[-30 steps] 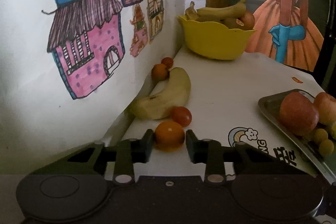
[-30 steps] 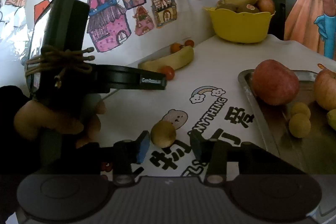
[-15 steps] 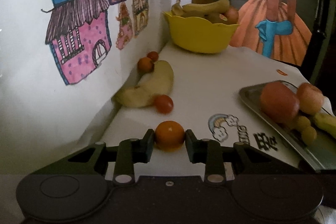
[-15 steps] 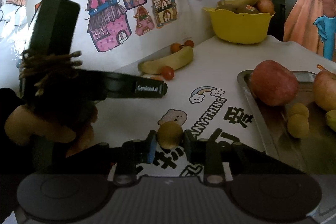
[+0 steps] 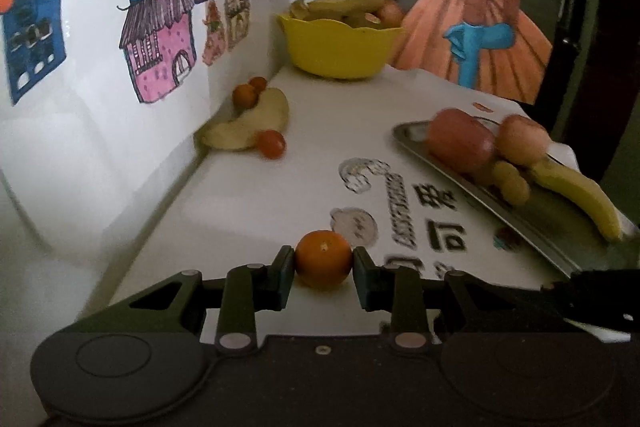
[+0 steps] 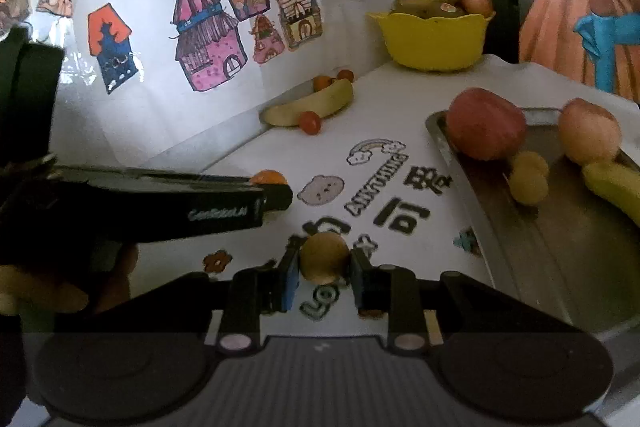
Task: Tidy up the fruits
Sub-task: 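Carry the tangerine in the left tool while the right tool carries the kiwi over the tray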
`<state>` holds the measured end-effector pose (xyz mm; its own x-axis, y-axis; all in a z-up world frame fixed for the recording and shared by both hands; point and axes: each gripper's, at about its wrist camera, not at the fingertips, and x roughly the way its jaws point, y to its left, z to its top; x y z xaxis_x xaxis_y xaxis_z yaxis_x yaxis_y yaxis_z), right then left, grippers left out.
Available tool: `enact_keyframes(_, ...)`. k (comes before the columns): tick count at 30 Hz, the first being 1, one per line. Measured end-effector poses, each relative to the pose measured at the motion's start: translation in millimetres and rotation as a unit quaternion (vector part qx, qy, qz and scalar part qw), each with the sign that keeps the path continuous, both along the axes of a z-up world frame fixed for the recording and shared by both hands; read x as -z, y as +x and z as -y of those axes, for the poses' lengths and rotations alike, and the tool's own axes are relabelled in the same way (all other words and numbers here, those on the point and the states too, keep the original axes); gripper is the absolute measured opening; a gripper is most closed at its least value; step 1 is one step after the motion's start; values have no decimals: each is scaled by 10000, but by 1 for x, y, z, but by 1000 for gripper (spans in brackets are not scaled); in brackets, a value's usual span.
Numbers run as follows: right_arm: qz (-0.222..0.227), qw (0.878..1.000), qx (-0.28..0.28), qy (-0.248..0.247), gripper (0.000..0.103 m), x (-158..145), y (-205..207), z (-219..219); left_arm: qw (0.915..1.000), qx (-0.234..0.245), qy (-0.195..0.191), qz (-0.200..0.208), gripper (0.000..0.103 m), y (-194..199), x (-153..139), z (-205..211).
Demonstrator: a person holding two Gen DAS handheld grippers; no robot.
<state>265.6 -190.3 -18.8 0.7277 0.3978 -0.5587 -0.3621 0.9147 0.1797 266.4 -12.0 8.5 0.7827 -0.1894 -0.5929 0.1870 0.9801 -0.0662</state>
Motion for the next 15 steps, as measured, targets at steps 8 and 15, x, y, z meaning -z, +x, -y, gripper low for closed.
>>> enact_keyframes(8, -17, 9997, 232, 110, 31, 1, -28, 15, 9997, 221, -7, -46, 33, -39, 0, 9)
enact_keyframes(15, 88, 9984, 462, 328, 31, 0, -52, 33, 9988, 458, 69, -132, 33, -58, -2, 25)
